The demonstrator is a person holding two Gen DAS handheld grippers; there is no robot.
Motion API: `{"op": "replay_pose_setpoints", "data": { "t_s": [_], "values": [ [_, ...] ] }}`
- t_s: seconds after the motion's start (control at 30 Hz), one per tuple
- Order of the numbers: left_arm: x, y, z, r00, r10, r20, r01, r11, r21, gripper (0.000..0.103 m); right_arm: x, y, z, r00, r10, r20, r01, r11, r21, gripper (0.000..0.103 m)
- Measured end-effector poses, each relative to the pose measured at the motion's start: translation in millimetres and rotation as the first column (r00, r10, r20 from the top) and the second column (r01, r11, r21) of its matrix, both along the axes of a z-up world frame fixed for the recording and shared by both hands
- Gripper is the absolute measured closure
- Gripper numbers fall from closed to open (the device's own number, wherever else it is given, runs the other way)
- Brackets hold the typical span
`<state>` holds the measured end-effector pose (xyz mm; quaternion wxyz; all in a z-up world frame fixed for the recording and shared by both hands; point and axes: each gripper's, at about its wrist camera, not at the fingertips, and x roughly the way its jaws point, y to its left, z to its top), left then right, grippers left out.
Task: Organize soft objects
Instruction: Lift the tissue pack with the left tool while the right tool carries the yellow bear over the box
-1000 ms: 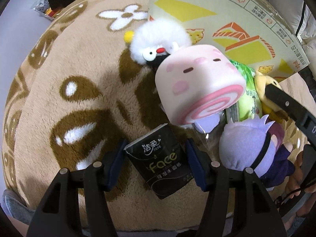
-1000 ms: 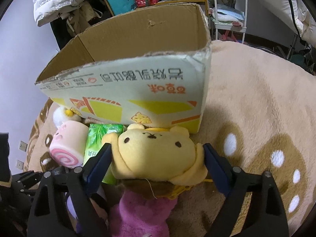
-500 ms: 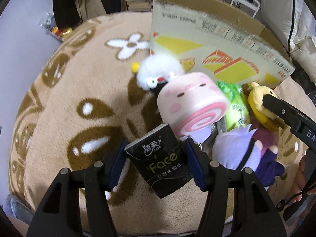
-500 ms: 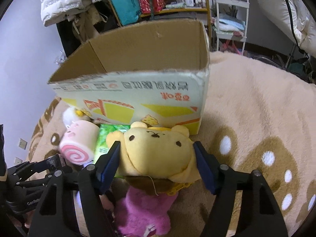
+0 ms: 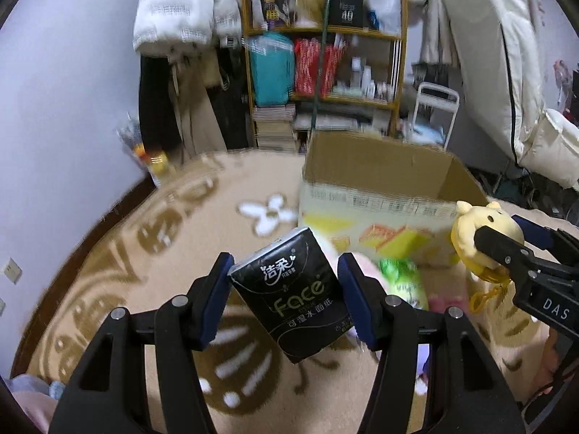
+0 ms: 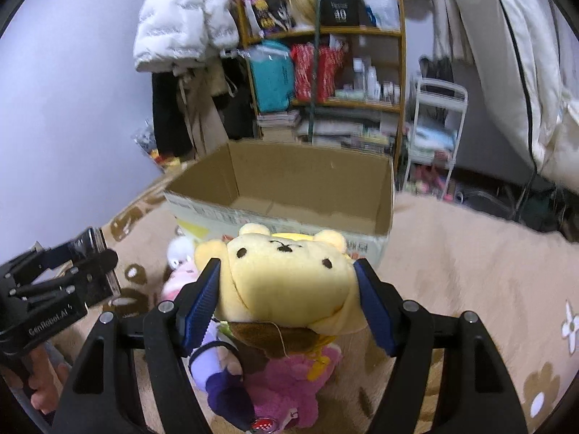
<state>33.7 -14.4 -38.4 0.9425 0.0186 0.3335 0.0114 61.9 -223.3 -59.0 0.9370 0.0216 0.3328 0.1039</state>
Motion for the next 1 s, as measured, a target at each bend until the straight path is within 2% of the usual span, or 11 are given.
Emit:
{"op": "replay_pose_setpoints", "data": {
  "t_s": [0.17,0.37,0.6,0.77,1.0],
  "values": [
    [-11.2,0.5,12.8,0.995,-0.003,0.097,0.001,1.0,0.028,0.045,-10.5,1.5,14.0,0.998,0.0,0.056,0.0,1.0,0.008,0.027],
    [-23.4,-6.0,32.1,0.978,-0.038,0.204,0.028,0.998,0.052,0.045,-19.2,0.5,31.0,0.992,-0.013,0.124,0.013,1.0,0.003,0.027],
    [-31.1,-25.1,50.1,0.943,-0.115,0.312,0.077,0.988,0.13,0.045,-14.9,0.9,53.3,0.977,-0.026,0.214,0.028,1.0,-0.007,0.027],
    [-29.4,-33.7,67.4,0.918,-0.155,0.365,0.121,0.986,0.113,0.045,-4.7,-0.6,66.8,0.965,-0.03,0.26,0.036,0.999,-0.02,0.027],
    [-6.5,-40.9,91.1,0.886,-0.184,0.426,0.157,0.983,0.099,0.045,11.7,-6.4,82.4,0.949,-0.052,0.312,0.056,0.998,-0.004,0.027]
  ]
}}
